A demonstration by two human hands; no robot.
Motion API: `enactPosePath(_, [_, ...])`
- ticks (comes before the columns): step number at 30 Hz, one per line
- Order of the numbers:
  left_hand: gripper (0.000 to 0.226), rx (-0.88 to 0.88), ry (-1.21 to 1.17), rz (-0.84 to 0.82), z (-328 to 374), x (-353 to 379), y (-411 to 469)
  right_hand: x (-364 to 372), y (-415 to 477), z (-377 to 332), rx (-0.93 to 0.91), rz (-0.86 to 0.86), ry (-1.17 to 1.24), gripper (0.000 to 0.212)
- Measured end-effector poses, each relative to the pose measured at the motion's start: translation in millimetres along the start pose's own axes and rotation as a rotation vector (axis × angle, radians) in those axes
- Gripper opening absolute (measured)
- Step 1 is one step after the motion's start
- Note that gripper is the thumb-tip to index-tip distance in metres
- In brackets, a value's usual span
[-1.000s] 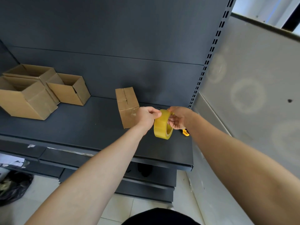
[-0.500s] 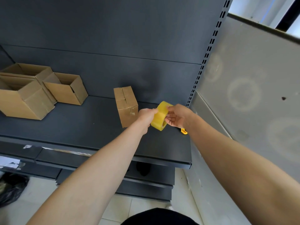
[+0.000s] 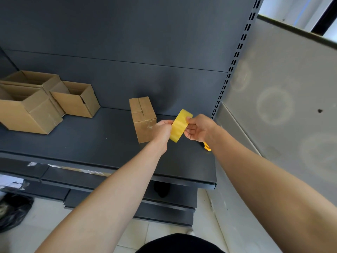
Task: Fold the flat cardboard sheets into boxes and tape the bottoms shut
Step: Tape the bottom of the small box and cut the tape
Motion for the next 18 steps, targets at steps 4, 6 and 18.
enactPosePath(4, [0.031, 0.027, 0.142, -0.106, 8.5, 7.2, -0.8, 8.4, -0.6, 2.7, 0.006, -0.023, 0.024, 0.013])
enactPosePath(6, [0.031, 0.018, 0.173, -0.126, 9.8, 8.5, -0.1, 8.5, -0.9, 3.7, 0.007, -0.009, 0.005, 0.013])
enactPosePath(18, [0.035, -0.039, 0.189, -0.201, 7.6, 9.4, -1.4, 6.4, -4.3, 9.0, 0.005, 0.078, -0.059, 0.011])
Point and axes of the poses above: each hand's wrist, its own y-axis towards the middle knuckle, its own x-axis out of the palm, z = x × y, the point moved 6 cm from there along y, towards the middle knuckle, and after that the axes turned 11 degrees about -z, right-handed, at the moved point
